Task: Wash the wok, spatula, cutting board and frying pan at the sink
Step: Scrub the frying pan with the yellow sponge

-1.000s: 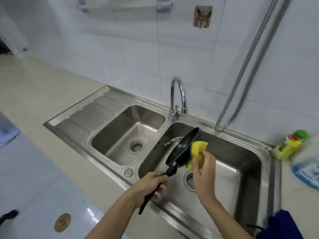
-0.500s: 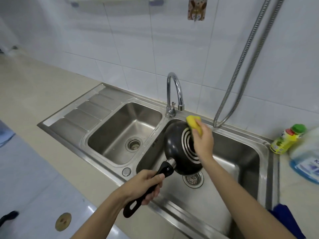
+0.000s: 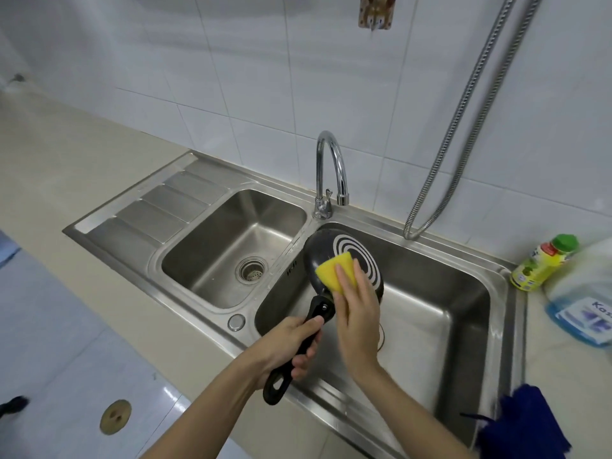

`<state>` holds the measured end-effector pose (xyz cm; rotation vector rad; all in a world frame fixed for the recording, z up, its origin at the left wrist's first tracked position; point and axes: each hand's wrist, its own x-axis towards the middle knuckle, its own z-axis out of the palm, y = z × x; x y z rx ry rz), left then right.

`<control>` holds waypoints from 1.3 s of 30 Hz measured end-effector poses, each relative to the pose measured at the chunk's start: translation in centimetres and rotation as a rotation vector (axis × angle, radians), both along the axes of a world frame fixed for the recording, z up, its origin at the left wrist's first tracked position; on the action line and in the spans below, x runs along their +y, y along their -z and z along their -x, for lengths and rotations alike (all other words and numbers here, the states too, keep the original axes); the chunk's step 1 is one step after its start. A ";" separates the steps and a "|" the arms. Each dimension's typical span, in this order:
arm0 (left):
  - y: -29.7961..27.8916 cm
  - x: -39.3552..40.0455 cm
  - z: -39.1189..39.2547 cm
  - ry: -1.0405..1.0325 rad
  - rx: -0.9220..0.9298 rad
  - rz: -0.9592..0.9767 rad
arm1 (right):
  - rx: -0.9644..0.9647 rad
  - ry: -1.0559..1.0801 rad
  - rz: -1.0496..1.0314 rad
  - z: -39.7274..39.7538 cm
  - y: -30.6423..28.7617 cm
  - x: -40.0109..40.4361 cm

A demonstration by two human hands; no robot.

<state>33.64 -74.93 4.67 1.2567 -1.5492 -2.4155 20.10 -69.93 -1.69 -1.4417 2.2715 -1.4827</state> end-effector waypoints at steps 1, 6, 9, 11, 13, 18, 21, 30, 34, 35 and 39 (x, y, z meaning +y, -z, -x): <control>-0.2 0.1 -0.1 0.027 -0.006 -0.004 | 0.068 -0.051 0.009 0.9 -0.4 -0.9; -1.6 -0.1 -1.2 0.145 0.007 -0.048 | -0.038 -0.211 -0.160 6.8 -3.1 -5.8; -2.2 -0.4 -1.8 0.143 0.075 -0.095 | -0.063 -0.152 -0.233 11.5 -3.0 -6.6; -2.2 -0.5 -2.0 0.090 0.106 -0.118 | -0.254 -0.058 -0.297 14.5 -1.8 -5.7; -2.0 -0.4 -2.1 0.042 0.128 -0.138 | -0.551 0.042 -0.308 15.1 -0.7 -3.8; -1.3 -0.1 -1.2 -0.017 0.105 -0.122 | -1.071 0.254 -0.099 8.5 0.3 1.7; -1.3 0.6 -0.1 0.016 0.022 -0.053 | -0.641 0.289 -0.026 2.5 2.0 3.8; -1.4 1.8 0.4 0.298 -0.241 0.422 | 0.281 -0.069 -0.068 4.3 -1.4 0.2; -1.3 0.9 -1.4 0.378 -0.258 0.482 | -0.033 0.013 -0.183 8.6 -2.1 -2.8; -1.3 0.8 -2.0 0.382 -0.240 0.467 | -0.231 0.044 -0.213 9.9 -2.3 -3.3; -1.5 0.2 -3.4 0.309 -0.117 0.370 | -0.995 0.149 -0.323 12.6 -2.1 -2.8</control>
